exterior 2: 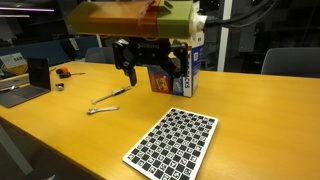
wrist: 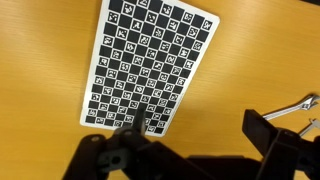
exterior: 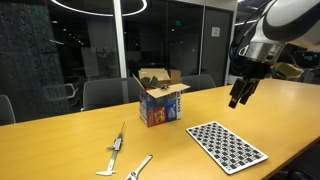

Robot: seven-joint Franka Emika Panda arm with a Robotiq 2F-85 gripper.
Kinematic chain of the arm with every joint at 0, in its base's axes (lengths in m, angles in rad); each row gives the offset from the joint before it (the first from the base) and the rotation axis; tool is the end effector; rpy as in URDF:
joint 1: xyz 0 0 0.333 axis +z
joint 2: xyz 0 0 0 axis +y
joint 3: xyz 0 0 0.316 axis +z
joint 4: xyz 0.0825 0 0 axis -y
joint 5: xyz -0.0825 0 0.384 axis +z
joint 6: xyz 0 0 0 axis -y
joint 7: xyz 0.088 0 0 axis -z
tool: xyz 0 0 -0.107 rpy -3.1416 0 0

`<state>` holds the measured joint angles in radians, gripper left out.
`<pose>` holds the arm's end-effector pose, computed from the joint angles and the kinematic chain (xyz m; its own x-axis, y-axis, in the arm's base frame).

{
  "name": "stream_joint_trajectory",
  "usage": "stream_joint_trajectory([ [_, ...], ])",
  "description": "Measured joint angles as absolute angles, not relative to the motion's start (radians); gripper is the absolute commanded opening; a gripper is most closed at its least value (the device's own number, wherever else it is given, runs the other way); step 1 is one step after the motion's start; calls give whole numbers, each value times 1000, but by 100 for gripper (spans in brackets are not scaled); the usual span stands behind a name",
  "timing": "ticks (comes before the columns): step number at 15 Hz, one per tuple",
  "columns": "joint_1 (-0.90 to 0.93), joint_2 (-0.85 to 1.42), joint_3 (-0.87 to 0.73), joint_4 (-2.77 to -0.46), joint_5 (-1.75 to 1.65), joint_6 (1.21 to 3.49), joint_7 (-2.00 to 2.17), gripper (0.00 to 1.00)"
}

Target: Remove the tool from the blue box

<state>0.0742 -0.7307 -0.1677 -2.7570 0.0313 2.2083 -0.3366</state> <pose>0.3374 -0.0278 0.4364 0.9476 0.2431 0.2071 0.2631 -0.9618 -0.0750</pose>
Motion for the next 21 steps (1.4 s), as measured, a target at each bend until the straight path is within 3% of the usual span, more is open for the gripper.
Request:
stream_joint_trajectory([
  [6,74,-666,-152,-2685,31,2222,-332,100],
  [16,9,-163,22,-2155,-122,2214,170,100],
  [21,21,74,42,-1882,-179,2083,340,100],
])
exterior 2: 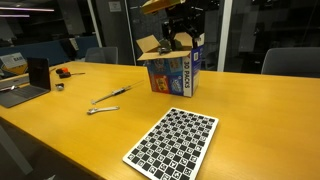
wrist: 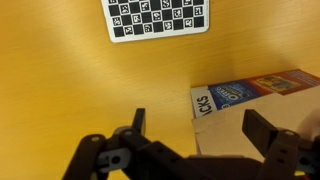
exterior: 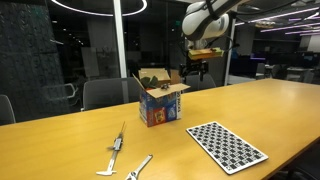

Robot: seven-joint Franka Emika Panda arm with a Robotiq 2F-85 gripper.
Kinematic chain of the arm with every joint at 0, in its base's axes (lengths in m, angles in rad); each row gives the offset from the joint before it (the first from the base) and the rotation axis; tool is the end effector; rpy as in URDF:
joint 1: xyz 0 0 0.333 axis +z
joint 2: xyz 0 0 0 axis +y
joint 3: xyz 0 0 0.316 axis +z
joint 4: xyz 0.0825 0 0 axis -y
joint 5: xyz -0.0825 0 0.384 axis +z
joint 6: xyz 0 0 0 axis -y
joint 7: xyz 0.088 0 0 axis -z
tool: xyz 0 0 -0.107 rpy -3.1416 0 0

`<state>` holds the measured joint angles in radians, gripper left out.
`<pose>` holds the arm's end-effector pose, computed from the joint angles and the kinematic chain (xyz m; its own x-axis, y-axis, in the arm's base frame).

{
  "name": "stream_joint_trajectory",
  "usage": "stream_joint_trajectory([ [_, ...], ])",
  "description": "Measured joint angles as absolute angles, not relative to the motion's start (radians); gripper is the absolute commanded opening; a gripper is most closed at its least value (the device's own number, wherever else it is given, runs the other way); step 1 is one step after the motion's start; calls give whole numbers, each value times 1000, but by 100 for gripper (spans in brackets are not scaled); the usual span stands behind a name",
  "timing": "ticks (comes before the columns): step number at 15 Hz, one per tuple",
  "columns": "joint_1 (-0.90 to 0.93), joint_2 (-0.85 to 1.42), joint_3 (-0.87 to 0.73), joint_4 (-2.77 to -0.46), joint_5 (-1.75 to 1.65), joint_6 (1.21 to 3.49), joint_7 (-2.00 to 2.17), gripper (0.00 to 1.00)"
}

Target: Remove the tool from the blue box

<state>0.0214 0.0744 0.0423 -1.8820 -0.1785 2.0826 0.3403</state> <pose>0.5930 0.0284 0.4797 0.9684 -0.1859 0.1660 -0.2058 -0.9721 0.1125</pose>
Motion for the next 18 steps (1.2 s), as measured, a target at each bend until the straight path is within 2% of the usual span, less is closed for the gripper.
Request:
stream_joint_trajectory([
  [7,97,287,43,-1523,-171,1930,403,100],
  [18,175,616,44,-1086,-71,1850,400,100],
])
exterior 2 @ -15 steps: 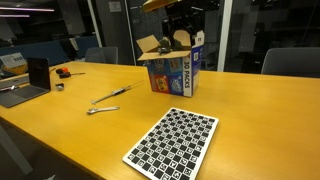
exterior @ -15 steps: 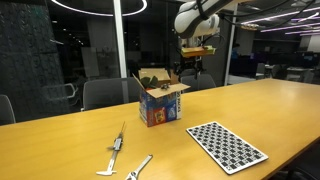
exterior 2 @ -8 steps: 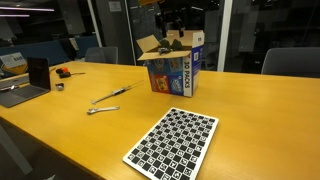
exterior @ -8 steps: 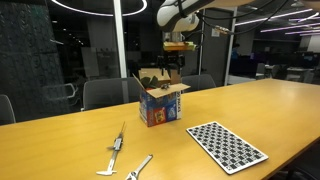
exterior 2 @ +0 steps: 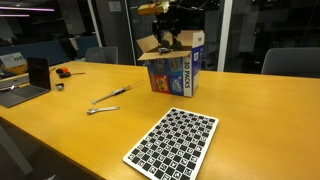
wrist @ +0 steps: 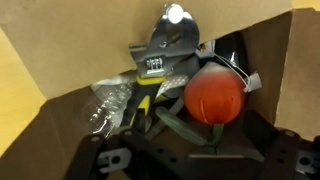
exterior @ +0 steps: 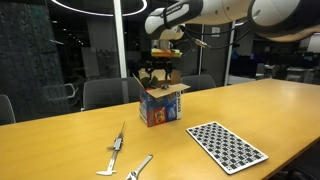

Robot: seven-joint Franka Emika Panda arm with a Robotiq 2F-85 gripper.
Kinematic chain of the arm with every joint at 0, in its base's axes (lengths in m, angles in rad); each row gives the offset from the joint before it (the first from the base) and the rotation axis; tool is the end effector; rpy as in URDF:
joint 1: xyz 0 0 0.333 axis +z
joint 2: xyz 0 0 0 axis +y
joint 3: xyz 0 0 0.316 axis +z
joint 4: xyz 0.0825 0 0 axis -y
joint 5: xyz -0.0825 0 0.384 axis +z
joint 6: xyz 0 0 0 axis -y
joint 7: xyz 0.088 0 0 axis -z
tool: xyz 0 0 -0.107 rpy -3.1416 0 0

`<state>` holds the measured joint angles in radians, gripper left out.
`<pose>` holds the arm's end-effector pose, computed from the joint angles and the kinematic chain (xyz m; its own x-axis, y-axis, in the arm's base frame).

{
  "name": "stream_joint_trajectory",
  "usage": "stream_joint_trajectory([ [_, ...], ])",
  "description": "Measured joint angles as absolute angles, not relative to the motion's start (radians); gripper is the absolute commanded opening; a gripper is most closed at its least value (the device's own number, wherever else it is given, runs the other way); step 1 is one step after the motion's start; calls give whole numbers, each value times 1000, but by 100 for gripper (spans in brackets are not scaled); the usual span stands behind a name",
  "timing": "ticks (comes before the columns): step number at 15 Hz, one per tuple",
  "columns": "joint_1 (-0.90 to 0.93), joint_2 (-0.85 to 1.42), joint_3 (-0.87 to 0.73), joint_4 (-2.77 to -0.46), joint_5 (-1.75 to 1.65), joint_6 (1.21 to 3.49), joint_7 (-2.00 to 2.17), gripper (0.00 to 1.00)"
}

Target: Remove the tool from the blue box

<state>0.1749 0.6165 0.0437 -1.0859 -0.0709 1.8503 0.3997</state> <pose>0.7298 0.1464 0.4820 0.9726 -0.1747 0.1535 -0.1744 -0.9846 -0.0160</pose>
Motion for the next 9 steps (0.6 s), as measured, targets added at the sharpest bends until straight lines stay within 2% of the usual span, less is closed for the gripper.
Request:
stream_joint_trajectory([
  [9,189,740,37,-923,-80,1696,332,100],
])
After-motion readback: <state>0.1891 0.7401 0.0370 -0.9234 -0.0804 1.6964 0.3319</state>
